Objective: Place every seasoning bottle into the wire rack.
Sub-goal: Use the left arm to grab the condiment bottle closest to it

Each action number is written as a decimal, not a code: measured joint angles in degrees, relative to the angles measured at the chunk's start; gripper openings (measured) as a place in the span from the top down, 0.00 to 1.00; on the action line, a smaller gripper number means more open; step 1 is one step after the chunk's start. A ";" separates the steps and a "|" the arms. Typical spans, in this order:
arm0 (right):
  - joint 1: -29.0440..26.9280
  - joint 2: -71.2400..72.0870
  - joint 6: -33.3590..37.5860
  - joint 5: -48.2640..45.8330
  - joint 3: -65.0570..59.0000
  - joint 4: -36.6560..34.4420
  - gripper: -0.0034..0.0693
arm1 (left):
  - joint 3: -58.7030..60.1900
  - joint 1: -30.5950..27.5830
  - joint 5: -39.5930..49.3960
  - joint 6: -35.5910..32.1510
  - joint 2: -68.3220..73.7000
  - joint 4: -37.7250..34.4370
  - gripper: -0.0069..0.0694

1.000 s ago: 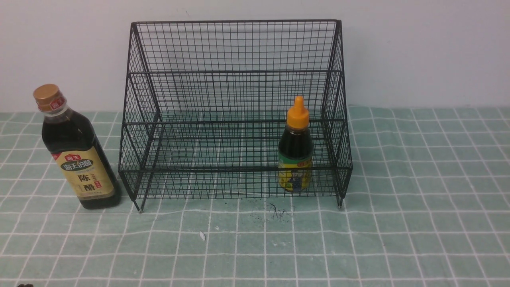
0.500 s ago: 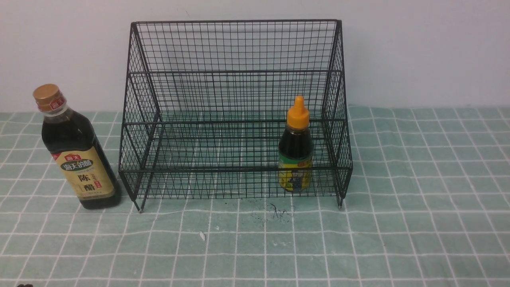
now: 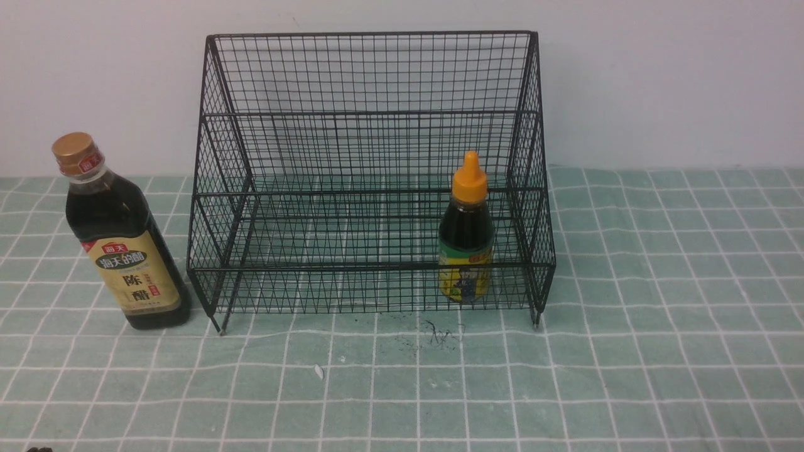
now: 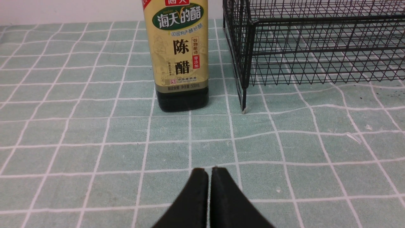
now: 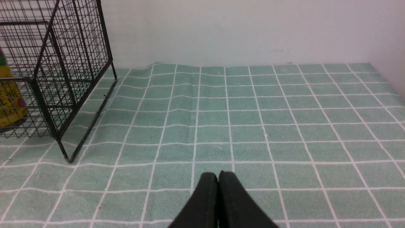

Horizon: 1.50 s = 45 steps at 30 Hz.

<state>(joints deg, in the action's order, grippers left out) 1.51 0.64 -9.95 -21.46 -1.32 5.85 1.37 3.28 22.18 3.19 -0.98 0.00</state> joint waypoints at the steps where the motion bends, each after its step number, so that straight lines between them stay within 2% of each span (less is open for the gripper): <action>1: 0.00 0.00 0.00 0.00 0.00 0.00 0.97 | 0.00 0.00 0.00 0.00 0.00 0.00 0.92; 20: 0.00 0.00 0.04 -0.17 0.05 -0.12 0.97 | 0.00 0.00 0.00 0.00 0.00 0.00 0.92; 25: 0.00 0.00 0.04 -0.17 0.05 -0.12 0.97 | 0.21 0.00 -1.73 -0.73 0.00 2.01 0.92; 28: 0.00 0.00 0.04 -0.17 0.05 -0.12 0.97 | 0.32 0.00 -5.76 -0.31 0.00 1.90 0.92; 29: 0.00 0.00 0.04 -0.17 0.05 -0.12 0.97 | 0.32 0.00 -11.34 -0.31 0.00 1.90 0.92; 30: 0.00 0.00 0.04 -0.17 0.05 -0.12 0.97 | 0.32 0.00 -11.34 -0.31 0.00 1.90 0.92; 31: 0.00 0.00 0.04 -0.17 0.05 -0.12 0.97 | 0.32 0.00 -17.45 -0.24 0.00 1.90 0.92; 33: 0.00 0.00 0.04 -0.17 0.05 -0.12 0.97 | 0.32 0.00 -20.69 -0.19 0.00 1.90 0.92; 37: 0.00 0.00 0.04 -0.17 0.05 -0.12 0.97 | 0.32 0.00 -40.08 -0.06 0.64 0.69 0.92; 38: 0.00 0.00 0.04 -0.17 0.05 -0.12 0.97 | 0.32 0.00 -40.98 -0.16 0.82 0.56 0.92; 40: 0.00 0.00 0.04 -0.17 0.05 -0.12 0.97 | -0.21 0.00 -48.94 -1.64 5.08 -1.53 0.92; 45: 0.00 0.00 0.04 -0.19 0.05 -0.12 0.97 | -6.78 0.00 -50.91 -4.15 18.89 -4.28 0.92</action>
<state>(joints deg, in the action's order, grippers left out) 1.51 0.64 -9.91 -21.64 -1.27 5.73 -5.41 3.28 -28.73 -0.96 17.91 -4.28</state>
